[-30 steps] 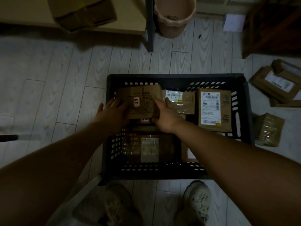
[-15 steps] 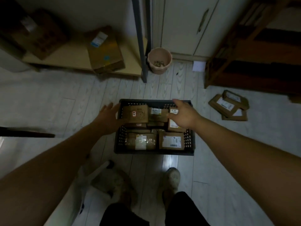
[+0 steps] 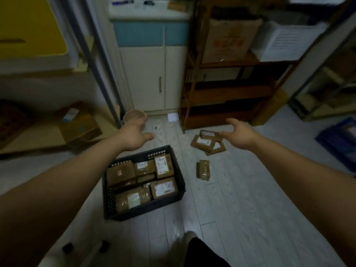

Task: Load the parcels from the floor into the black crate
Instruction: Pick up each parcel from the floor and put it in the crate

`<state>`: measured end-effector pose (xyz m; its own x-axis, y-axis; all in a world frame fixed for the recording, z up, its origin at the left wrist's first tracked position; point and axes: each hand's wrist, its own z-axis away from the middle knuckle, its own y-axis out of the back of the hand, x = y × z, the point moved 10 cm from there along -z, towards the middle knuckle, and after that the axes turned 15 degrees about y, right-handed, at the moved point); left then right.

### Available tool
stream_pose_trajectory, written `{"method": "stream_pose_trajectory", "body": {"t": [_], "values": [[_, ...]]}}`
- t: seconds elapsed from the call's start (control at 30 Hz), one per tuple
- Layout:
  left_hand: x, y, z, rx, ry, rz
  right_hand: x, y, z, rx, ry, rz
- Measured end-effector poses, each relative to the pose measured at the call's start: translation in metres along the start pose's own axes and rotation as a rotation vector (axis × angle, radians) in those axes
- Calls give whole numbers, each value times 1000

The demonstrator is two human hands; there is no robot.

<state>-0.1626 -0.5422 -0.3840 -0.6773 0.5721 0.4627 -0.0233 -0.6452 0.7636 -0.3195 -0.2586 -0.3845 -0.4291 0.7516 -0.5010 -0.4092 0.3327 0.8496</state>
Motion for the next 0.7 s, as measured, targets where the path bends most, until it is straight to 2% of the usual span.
{"method": "stream_pose_trajectory", "body": {"t": [0.2, 0.4, 0.57, 0.7], "values": [[98, -10, 37, 28, -132, -117, 45, 82, 53, 115, -52, -15], [212, -44, 60, 13, -227, -78, 111, 163, 84, 145, -36, 34], [286, -96, 59, -23, -171, -20, 187, 211, 93, 145, -27, 74], [314, -151, 53, -91, -77, -12, 239, 220, 84, 111, -35, 63]]}}
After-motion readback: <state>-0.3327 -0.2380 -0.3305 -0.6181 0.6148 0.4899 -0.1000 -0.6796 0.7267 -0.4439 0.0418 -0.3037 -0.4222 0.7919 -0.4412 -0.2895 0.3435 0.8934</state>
